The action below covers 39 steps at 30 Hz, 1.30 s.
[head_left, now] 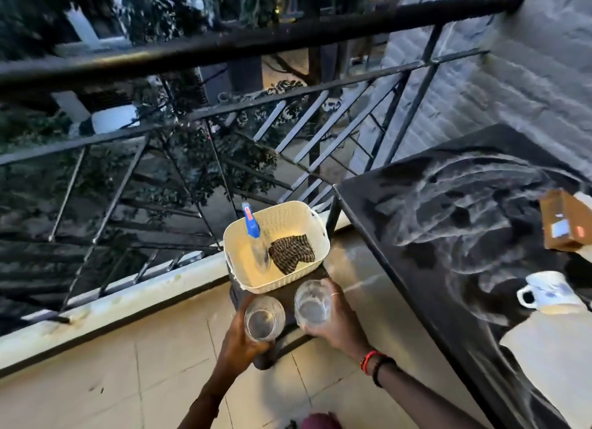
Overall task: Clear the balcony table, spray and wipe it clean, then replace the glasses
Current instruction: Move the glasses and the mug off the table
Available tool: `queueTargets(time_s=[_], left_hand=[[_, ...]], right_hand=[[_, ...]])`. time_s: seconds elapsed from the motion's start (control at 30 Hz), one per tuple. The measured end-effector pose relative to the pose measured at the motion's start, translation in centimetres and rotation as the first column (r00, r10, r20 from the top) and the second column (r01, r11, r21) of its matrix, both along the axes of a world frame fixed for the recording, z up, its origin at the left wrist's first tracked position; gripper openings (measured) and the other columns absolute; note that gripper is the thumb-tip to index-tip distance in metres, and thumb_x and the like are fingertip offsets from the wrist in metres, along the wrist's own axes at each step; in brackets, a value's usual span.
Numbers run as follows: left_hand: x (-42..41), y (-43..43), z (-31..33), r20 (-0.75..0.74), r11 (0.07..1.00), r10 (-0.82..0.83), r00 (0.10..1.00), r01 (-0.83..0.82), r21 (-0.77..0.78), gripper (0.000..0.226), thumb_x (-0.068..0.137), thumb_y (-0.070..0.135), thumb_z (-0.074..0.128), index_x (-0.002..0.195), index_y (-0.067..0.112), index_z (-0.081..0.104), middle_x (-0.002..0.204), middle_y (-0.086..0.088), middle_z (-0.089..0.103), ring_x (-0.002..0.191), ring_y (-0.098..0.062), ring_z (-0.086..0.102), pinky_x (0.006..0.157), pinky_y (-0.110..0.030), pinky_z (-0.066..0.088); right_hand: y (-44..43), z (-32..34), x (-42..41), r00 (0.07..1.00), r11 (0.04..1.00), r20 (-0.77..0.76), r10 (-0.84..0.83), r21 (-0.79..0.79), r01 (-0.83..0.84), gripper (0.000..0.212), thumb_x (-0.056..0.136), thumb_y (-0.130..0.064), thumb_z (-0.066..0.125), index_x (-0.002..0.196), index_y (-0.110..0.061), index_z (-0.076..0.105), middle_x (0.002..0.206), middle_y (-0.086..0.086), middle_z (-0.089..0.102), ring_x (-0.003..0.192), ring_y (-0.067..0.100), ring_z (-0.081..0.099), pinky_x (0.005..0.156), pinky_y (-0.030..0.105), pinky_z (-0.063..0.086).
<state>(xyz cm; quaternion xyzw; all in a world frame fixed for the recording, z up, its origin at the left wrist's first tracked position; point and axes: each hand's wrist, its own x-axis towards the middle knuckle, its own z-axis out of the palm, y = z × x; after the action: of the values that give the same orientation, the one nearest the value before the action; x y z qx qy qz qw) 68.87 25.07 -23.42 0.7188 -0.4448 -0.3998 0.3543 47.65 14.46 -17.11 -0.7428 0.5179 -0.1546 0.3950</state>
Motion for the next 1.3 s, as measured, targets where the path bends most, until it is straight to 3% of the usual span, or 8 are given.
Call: queueTargets(time_s=[0.13, 0.23, 0.37, 0.6, 0.83, 0.97, 1.13, 1.3], left_hand=[[1.1, 0.3, -4.8, -0.007, 1.000, 0.020, 1.000, -0.020, 0.013, 0.097, 0.058, 0.024, 0.091, 0.135, 0.034, 0.033, 0.121, 0.050, 0.043, 0.111, 0.024, 0.044, 0.086, 0.001, 0.037], [1.8, 0.3, -7.2, -0.002, 1.000, 0.013, 1.000, -0.013, 0.003, 0.097, 0.057, 0.024, 0.091, 0.128, 0.054, 0.032, 0.122, 0.051, 0.040, 0.111, 0.024, 0.043, 0.087, 0.002, 0.036], [2.6, -0.4, -9.9, -0.028, 1.000, 0.026, 0.999, -0.026, 0.011, 0.089, 0.058, 0.023, 0.091, 0.126, 0.041, 0.037, 0.121, 0.050, 0.041, 0.112, 0.022, 0.045, 0.087, 0.002, 0.037], [4.3, -1.8, -12.8, -0.038, 0.999, -0.027, 0.999, 0.028, 0.035, 0.097, 0.059, 0.026, 0.090, 0.137, 0.024, 0.032, 0.128, 0.038, 0.045, 0.118, 0.014, 0.045, 0.093, -0.004, 0.038], [6.2, -2.2, -14.1, -0.014, 0.993, -0.080, 0.997, 0.081, 0.090, 0.094, 0.059, 0.030, 0.090, 0.131, 0.037, 0.030, 0.124, 0.045, 0.043, 0.116, 0.019, 0.042, 0.090, -0.001, 0.038], [7.1, -2.8, -14.5, -0.006, 0.983, -0.129, 0.992, 0.129, 0.130, 0.099, 0.055, 0.047, 0.089, 0.135, 0.038, 0.030, 0.130, 0.028, 0.046, 0.119, 0.009, 0.046, 0.095, -0.013, 0.044], [7.0, -2.8, -14.3, 0.005, 0.990, -0.123, 0.992, 0.122, 0.074, 0.100, 0.055, 0.034, 0.092, 0.133, 0.038, 0.029, 0.128, 0.045, 0.039, 0.120, 0.016, 0.041, 0.093, -0.004, 0.039], [6.8, -2.8, -14.3, -0.025, 0.995, -0.093, 0.995, 0.094, 0.045, 0.102, 0.054, 0.035, 0.092, 0.134, 0.042, 0.030, 0.131, 0.041, 0.039, 0.123, 0.010, 0.042, 0.096, -0.007, 0.040]], right_hand=[[0.1, -5.1, 1.1, 0.996, 0.999, -0.084, 0.024, 0.039, -0.021, 0.098, 0.057, -0.051, 0.074, 0.140, -0.026, 0.027, 0.133, -0.003, 0.048, 0.119, 0.016, 0.050, 0.094, 0.028, 0.046], [-0.1, -7.8, 1.7, 0.990, 0.997, -0.126, 0.058, 0.062, -0.050, 0.101, 0.060, -0.045, 0.078, 0.143, -0.026, 0.023, 0.137, -0.003, 0.047, 0.122, 0.015, 0.049, 0.098, 0.026, 0.043], [-0.5, -10.8, 2.5, 0.989, 0.993, -0.121, 0.089, 0.089, -0.079, 0.101, 0.063, -0.037, 0.081, 0.143, -0.018, 0.023, 0.141, 0.000, 0.041, 0.128, 0.015, 0.043, 0.098, 0.017, 0.034], [-1.2, -13.7, 3.9, 0.985, 0.990, -0.118, 0.123, 0.077, -0.114, 0.101, 0.059, -0.030, 0.083, 0.141, -0.024, 0.025, 0.126, -0.001, 0.035, 0.118, 0.015, 0.044, 0.095, 0.022, 0.041], [-2.1, -14.8, 4.8, 0.975, 0.983, -0.139, 0.176, 0.072, -0.167, 0.099, 0.063, -0.022, 0.081, 0.143, -0.028, 0.023, 0.133, -0.006, 0.036, 0.123, 0.010, 0.039, 0.095, 0.015, 0.035], [-2.2, -15.6, 5.2, 0.975, 0.984, -0.136, 0.175, 0.070, -0.166, 0.099, 0.062, -0.021, 0.082, 0.143, -0.024, 0.025, 0.135, -0.004, 0.037, 0.125, 0.010, 0.038, 0.097, 0.014, 0.033], [-2.0, -16.4, 5.9, 0.976, 0.982, -0.113, 0.185, 0.050, -0.181, 0.096, 0.065, -0.016, 0.082, 0.143, -0.021, 0.026, 0.142, -0.002, 0.036, 0.132, 0.009, 0.034, 0.102, 0.009, 0.024], [-2.0, -17.0, 6.4, 0.979, 0.986, -0.119, 0.164, 0.062, -0.158, 0.097, 0.065, -0.017, 0.083, 0.143, -0.021, 0.026, 0.142, -0.001, 0.037, 0.132, 0.010, 0.036, 0.100, 0.010, 0.027]])
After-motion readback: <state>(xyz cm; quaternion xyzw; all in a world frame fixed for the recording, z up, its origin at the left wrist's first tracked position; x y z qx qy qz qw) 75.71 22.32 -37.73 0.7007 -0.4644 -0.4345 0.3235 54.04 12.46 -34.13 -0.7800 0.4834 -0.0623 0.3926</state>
